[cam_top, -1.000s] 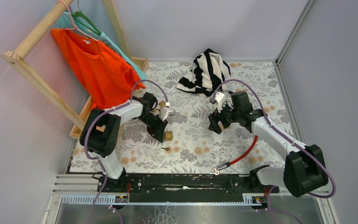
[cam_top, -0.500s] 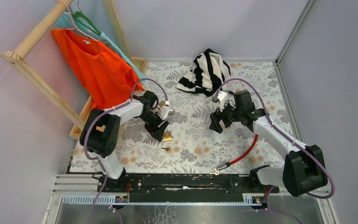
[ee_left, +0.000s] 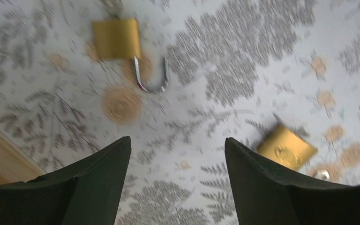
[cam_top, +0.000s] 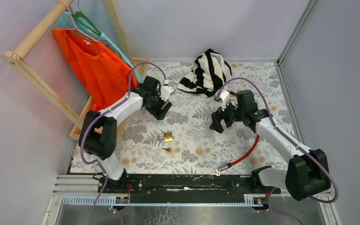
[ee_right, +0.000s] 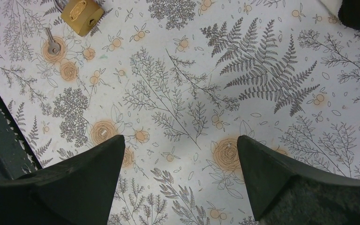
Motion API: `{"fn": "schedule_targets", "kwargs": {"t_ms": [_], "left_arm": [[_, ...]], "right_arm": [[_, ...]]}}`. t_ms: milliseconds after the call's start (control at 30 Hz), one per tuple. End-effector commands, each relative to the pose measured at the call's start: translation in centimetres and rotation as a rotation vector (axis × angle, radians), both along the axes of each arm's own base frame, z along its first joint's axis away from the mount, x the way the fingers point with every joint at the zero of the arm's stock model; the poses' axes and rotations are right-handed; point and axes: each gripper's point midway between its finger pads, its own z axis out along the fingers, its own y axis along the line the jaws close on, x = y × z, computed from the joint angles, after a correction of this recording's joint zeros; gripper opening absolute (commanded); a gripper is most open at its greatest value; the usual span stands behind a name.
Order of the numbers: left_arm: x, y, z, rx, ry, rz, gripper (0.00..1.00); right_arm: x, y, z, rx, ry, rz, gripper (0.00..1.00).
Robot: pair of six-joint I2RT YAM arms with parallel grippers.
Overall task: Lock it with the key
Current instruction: Place the lock at the center of the board, then pick up the lock from the center of the board.
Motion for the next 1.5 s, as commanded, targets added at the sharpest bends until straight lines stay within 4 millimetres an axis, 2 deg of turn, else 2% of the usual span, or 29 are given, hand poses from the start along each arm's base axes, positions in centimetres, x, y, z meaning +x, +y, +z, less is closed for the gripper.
{"fn": "schedule_targets", "kwargs": {"t_ms": [0, 200, 367, 633, 1133, 1467], "left_arm": [[5.4, -0.9, 0.6, -0.013, -0.112, 0.12, 0.78], [8.0, -1.6, -0.1, -0.018, -0.104, 0.171, 0.67], [9.3, -2.0, -1.0, -0.014, -0.097, 0.179, 0.67], [10.8, -1.1, -2.5, 0.0, -0.067, 0.196, 0.7], [10.6, -0.4, -4.7, -0.018, 0.013, 0.16, 0.66], [9.9, -0.3, -5.9, -0.008, 0.026, 0.143, 0.57]], "right_arm": [[1.0, 0.5, 3.1, 0.046, -0.079, 0.001, 0.96], [0.7, 0.8, 3.1, 0.057, -0.067, 0.015, 0.96], [0.7, 0.8, 3.2, 0.058, -0.066, 0.021, 0.95], [0.5, 0.8, 3.1, 0.058, -0.06, 0.027, 0.95], [0.6, 1.0, 2.5, 0.055, -0.034, 0.032, 0.95], [0.6, 1.0, 2.5, 0.055, -0.034, 0.034, 0.95]]}}
